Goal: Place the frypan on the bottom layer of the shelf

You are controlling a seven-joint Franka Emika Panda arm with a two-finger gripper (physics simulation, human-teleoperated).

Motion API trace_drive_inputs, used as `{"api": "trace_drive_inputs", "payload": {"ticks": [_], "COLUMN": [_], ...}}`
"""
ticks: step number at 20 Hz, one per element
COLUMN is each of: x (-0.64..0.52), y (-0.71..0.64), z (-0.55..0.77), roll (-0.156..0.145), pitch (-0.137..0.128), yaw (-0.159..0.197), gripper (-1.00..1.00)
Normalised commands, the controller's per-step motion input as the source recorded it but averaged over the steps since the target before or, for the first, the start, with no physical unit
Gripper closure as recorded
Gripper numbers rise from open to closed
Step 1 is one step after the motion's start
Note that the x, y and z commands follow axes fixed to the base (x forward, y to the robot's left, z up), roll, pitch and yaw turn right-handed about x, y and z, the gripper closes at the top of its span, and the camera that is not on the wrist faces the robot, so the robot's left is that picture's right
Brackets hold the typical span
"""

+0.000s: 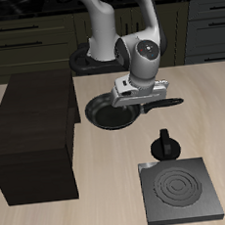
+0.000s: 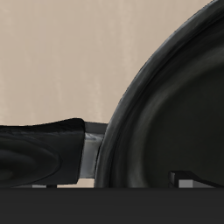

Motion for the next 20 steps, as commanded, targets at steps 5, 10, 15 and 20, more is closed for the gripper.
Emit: {"api": "trace_drive_inputs", "payload": {"ticks": [5, 10, 15, 20], "x": [-0.02, 0.17, 0.17, 0.30], "y": [-0.08, -0.21, -0.15, -0.14], "z": [-0.03, 0.20, 0.28, 0.37], "roll": [0.005, -0.024, -0.021, -0.032], "pitch": [-0.027, -0.026, -0.064, -0.074], "yaw": [0.009, -0.014, 0.028, 0.037], "gripper": [1.00, 1.00, 1.00, 1.00]}}
